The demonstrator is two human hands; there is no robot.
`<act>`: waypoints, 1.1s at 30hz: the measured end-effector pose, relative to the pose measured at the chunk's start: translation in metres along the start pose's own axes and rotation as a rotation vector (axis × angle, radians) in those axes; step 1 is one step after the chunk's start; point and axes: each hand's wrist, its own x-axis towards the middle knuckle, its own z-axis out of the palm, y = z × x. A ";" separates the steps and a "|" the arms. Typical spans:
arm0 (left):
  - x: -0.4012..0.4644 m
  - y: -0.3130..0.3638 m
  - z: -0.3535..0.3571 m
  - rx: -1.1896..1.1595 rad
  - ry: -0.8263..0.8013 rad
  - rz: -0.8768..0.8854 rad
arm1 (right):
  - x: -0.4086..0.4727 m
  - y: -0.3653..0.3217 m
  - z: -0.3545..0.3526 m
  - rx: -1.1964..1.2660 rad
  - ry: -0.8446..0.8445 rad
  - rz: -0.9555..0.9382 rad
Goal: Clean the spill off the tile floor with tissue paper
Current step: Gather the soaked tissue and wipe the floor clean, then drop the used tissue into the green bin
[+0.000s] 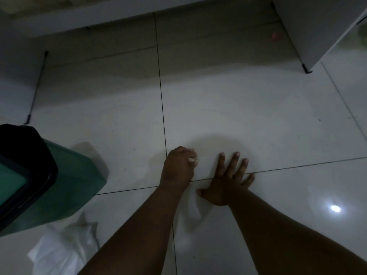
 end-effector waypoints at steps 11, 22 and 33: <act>-0.114 -0.034 -0.051 0.160 -0.045 -0.201 | -0.015 -0.001 0.009 -0.010 0.182 -0.065; -0.138 -0.009 -0.103 -0.186 0.091 -0.537 | -0.094 -0.052 0.024 0.206 0.214 -0.517; -0.145 0.018 -0.281 -0.063 0.684 -0.312 | -0.203 -0.214 -0.049 0.628 0.431 -1.236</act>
